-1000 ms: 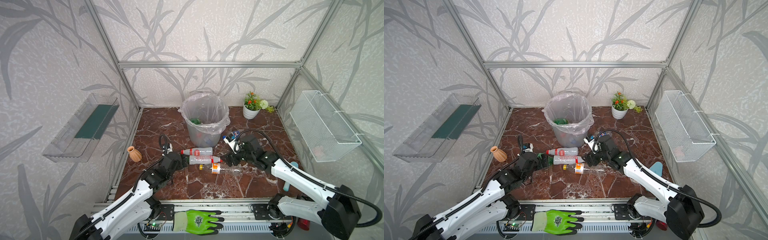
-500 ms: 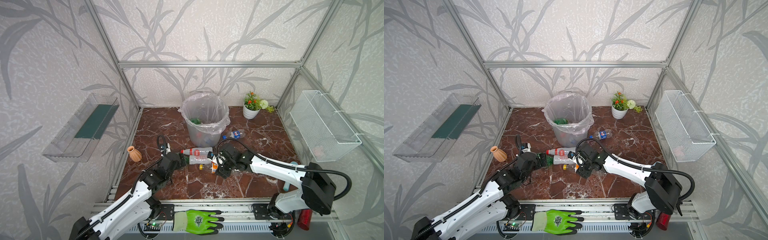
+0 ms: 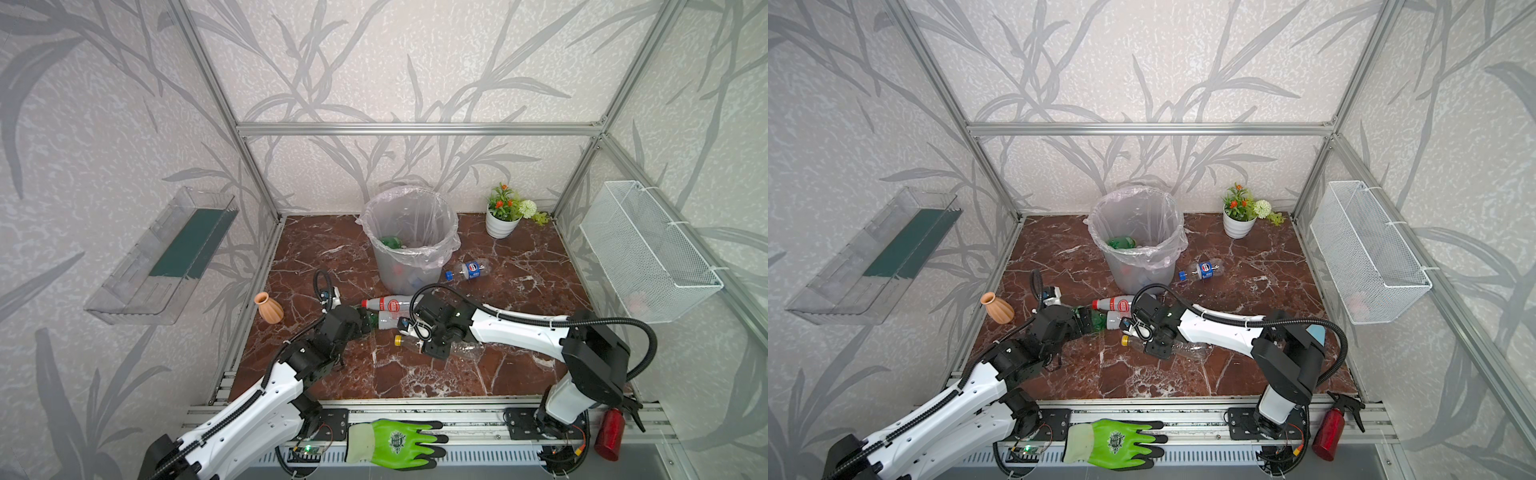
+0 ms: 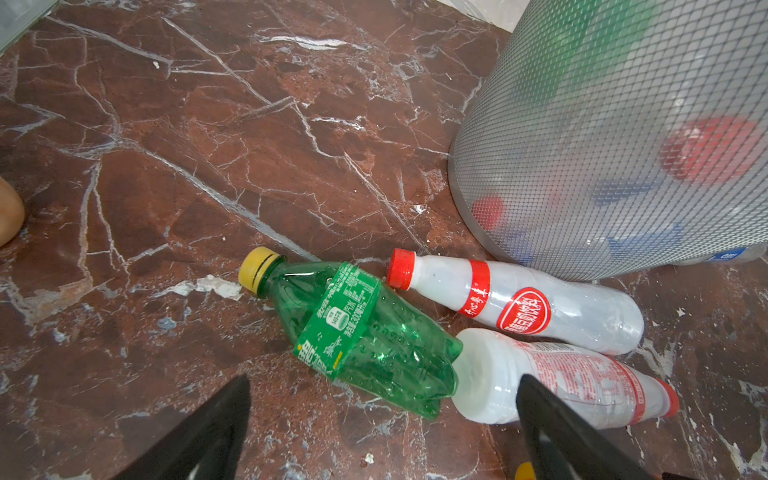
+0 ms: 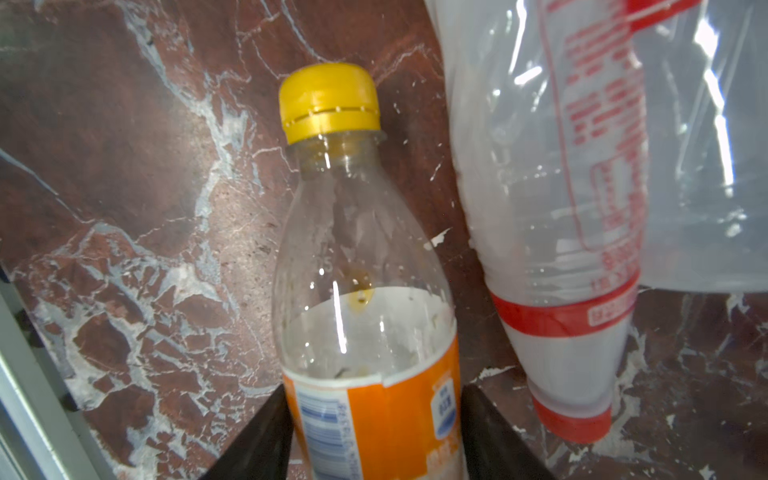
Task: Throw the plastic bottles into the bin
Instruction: 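Reach the right gripper to the clear orange-labelled yellow-capped bottle and grasp it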
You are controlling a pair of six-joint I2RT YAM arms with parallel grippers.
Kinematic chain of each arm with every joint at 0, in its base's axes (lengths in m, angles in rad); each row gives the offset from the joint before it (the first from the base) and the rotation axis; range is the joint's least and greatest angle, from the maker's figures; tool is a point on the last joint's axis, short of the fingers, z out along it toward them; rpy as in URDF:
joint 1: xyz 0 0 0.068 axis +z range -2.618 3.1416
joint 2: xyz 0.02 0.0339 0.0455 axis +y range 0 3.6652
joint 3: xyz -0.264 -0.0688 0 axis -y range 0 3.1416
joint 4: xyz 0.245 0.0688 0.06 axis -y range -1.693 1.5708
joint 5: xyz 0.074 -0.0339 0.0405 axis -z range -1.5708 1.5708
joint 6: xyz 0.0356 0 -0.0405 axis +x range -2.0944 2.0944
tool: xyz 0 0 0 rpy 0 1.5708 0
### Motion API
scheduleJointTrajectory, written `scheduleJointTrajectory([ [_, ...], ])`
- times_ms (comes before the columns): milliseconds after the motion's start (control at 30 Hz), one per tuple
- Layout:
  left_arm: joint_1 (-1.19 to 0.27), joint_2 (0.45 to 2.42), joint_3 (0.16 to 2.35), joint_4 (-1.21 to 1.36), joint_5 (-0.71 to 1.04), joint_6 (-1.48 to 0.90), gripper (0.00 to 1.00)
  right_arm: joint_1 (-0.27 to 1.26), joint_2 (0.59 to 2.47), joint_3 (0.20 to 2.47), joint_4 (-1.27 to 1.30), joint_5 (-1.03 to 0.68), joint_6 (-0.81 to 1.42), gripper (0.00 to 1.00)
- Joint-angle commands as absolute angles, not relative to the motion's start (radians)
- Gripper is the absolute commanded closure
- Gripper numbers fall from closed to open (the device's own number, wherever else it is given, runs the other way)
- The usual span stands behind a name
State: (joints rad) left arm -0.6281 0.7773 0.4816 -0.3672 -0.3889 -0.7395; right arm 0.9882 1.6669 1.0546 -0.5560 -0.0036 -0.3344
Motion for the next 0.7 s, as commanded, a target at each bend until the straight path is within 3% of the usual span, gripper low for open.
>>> scheduleJointTrajectory([
  [0,-0.624,0.762,0.468,-0.387,-0.419,-0.746,0.01,1.009,1.701,1.076,-0.627,0.005,-0.352,0.38],
  [400,-0.621,0.726,0.452,-0.409,-0.434,-0.758,0.01,1.017,1.784,1.119,-0.657,0.028,-0.369,0.32],
  [533,-0.621,0.719,0.448,-0.414,-0.433,-0.764,0.01,1.018,1.774,1.117,-0.65,0.031,-0.363,0.43],
  [667,-0.622,0.713,0.446,-0.421,-0.436,-0.769,0.01,1.017,1.726,1.099,-0.628,0.019,-0.349,0.44],
])
